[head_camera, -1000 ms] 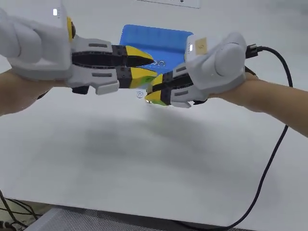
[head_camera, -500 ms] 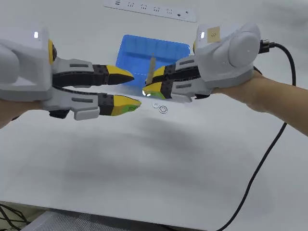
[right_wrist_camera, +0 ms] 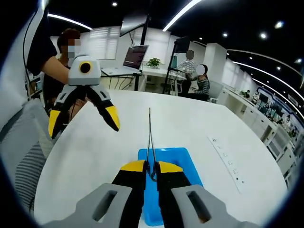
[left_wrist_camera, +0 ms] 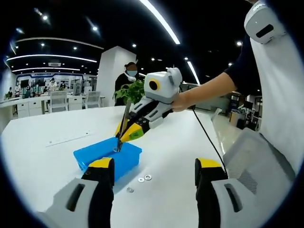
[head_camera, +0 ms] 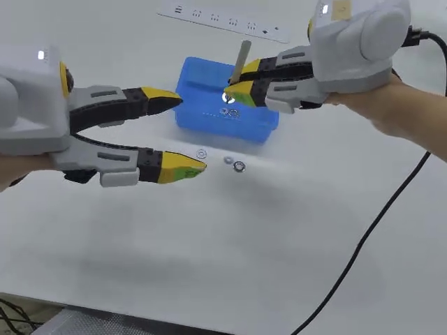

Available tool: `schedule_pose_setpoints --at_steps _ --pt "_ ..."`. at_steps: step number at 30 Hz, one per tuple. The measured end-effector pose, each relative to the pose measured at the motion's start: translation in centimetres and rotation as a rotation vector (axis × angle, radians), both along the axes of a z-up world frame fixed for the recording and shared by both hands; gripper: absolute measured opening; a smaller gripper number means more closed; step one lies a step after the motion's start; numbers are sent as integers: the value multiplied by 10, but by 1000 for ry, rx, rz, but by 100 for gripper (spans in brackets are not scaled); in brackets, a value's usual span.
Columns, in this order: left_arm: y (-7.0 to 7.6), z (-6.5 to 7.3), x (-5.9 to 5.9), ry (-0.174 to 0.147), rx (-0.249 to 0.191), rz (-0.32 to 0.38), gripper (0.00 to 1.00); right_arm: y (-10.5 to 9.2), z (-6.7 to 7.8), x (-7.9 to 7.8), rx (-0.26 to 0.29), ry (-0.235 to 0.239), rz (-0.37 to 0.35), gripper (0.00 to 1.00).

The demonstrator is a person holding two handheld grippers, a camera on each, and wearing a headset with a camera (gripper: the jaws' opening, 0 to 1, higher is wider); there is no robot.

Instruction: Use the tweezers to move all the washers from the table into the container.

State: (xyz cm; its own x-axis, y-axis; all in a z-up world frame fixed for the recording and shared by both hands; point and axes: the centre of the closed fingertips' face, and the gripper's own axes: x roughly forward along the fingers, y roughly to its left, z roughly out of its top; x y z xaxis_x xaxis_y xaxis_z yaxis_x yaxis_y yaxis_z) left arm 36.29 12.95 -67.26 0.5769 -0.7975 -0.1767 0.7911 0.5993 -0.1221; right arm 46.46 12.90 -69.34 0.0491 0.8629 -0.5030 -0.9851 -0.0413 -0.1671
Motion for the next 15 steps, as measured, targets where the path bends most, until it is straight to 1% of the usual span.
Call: schedule_pose_setpoints --at_steps 1,4,6,7,9,12,15 --pt "2 -2 0 12 1 6 77 1 -3 4 -2 8 -5 9" --pt "7 -5 -3 10 17 11 80 9 -17 16 -10 32 -23 9" --pt "11 -9 -5 12 36 14 83 14 -25 19 -14 37 -24 9" --pt "14 -10 -5 15 40 21 86 17 -31 21 -28 41 -25 9" --pt "20 -12 -5 28 49 34 88 21 -38 23 -39 38 -18 9" --pt "25 -10 -3 29 39 49 88 24 -51 23 -57 56 -9 9" --pt "24 -7 -1 30 17 60 91 24 -63 23 -77 70 -2 9"
